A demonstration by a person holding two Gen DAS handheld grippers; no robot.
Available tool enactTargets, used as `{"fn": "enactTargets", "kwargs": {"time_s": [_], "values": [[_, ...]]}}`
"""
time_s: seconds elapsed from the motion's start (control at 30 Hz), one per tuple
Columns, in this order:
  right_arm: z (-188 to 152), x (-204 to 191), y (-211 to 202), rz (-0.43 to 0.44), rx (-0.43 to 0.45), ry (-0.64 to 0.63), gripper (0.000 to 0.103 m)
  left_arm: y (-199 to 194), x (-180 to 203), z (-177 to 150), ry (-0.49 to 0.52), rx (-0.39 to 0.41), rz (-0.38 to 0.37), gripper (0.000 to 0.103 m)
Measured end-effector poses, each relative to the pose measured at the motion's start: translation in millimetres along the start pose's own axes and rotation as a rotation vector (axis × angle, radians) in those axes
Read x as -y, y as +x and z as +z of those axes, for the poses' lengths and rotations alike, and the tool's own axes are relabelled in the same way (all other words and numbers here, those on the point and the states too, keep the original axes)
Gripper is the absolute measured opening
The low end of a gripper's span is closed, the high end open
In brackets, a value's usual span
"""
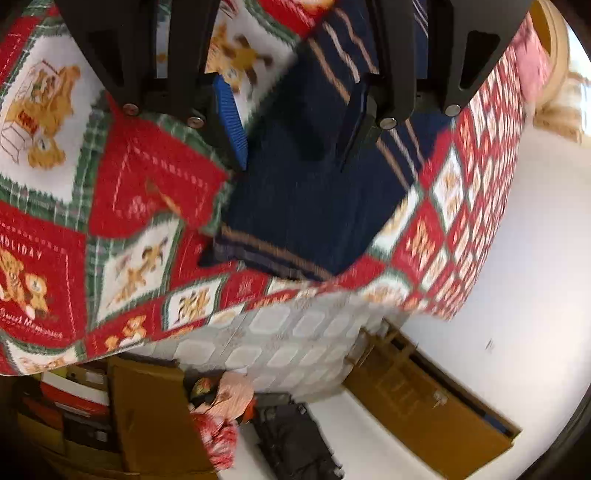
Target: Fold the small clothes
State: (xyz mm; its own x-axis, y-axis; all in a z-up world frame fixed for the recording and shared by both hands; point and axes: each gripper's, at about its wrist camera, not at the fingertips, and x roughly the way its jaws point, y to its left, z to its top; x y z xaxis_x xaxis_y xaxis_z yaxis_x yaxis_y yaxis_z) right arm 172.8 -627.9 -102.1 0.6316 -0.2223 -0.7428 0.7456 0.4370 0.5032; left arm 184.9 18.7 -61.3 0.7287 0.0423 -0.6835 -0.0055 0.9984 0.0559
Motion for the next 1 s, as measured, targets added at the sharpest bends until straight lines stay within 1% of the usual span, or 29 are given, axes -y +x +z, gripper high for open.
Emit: {"fn": "enactTargets", "kwargs": {"time_s": [0.03, 0.07, 0.1, 0.13, 0.2, 0.23, 0.33, 0.4, 0.47, 0.5, 0.57, 0.6, 0.67, 0.7, 0.73, 0.77, 0.8, 0.87, 0.93, 1.0], "values": [[2.5, -3.4, 4.1, 0.029, -0.003, -0.006, 0.044, -0.5, -1.0, 0.2, -0.001, 0.001, 0.001, 0.075], [2.8, -7.0, 7.8, 0.018, -0.008, -0.024, 0.034, -1.3, -2.5, 0.2, -0.002, 0.005, 0.004, 0.075], [1.8, -10.3, 10.7, -0.02, -0.006, -0.05, 0.016, -1.7, -3.8, 0.5, -0.005, 0.007, 0.006, 0.076], [-0.5, -14.1, 12.9, -0.07, -0.002, -0.086, 0.015, -2.0, -5.7, 0.8, -0.01, 0.009, 0.006, 0.077], [-6.4, -24.6, 9.2, -0.118, 0.028, -0.159, 0.014, -1.9, -8.9, 0.5, -0.016, 0.011, 0.004, 0.078], [-9.5, -29.9, 5.8, -0.132, 0.044, -0.186, 0.013, -1.5, -10.4, 0.1, -0.017, 0.011, 0.004, 0.078], [-23.2, -59.1, -19.8, -0.154, 0.143, -0.324, 0.013, -1.0, -14.8, -0.3, -0.029, 0.013, -0.002, 0.078], [-39.1, -90.1, -42.6, -0.123, 0.197, -0.428, 0.013, -1.8, -18.8, 0.2, -0.042, 0.018, -0.009, 0.078], [-70.6, -134.1, -72.0, -0.046, 0.24, -0.573, 0.013, -3.5, -21.9, 0.2, -0.049, 0.026, -0.013, 0.078], [-86.1, -151.9, -82.6, -0.007, 0.248, -0.632, 0.013, -4.2, -23.3, 0.0, -0.053, 0.03, -0.015, 0.078], [-136.6, -196.6, -105.0, 0.122, 0.221, -0.776, 0.012, -5.1, -26.5, -0.3, -0.061, 0.034, -0.015, 0.078], [-158.1, -211.6, -110.5, 0.177, 0.192, -0.824, 0.012, -5.5, -28.7, -0.7, -0.068, 0.035, -0.018, 0.078], [-220.4, -245.6, -112.4, 0.327, 0.08, -0.939, 0.013, -6.5, -33.3, -1.5, -0.077, 0.034, -0.023, 0.078], [-245.6, -255.4, -109.4, 0.384, 0.025, -0.977, 0.013, -7.9, -36.3, -2.3, -0.078, 0.035, -0.023, 0.078], [-280.4, -264.9, -100.5, 0.458, -0.067, -1.012, 0.013, -9.5, -38.2, -2.9, -0.077, 0.038, -0.022, 0.078], [-303.8, -270.2, -91.3, 0.5, -0.148, -1.025, 0.013, -11.8, -42.0, -3.7, -0.075, 0.042, -0.021, 0.078], [-326.7, -273.5, -79.1, 0.531, -0.245, -1.031, 0.013, -12.9, -44.2, -3.9, -0.072, 0.044, -0.02, 0.078], [-371.9, -272.2, -50.4, 0.581, -0.475, -1.003, 0.013, -16.3, -51.0, -5.7, -0.054, 0.054, -0.012, 0.078], [-396.7, -261.8, -39.0, 0.613, -0.606, -0.941, 0.013, -18.5, -55.6, -7.8, -0.038, 0.068, 0.005, 0.078], [-404.9, -254.0, -38.2, 0.633, -0.66, -0.913, 0.015, -18.7, -58.5, -10.0, -0.028, 0.08, 0.016, 0.082]]}}
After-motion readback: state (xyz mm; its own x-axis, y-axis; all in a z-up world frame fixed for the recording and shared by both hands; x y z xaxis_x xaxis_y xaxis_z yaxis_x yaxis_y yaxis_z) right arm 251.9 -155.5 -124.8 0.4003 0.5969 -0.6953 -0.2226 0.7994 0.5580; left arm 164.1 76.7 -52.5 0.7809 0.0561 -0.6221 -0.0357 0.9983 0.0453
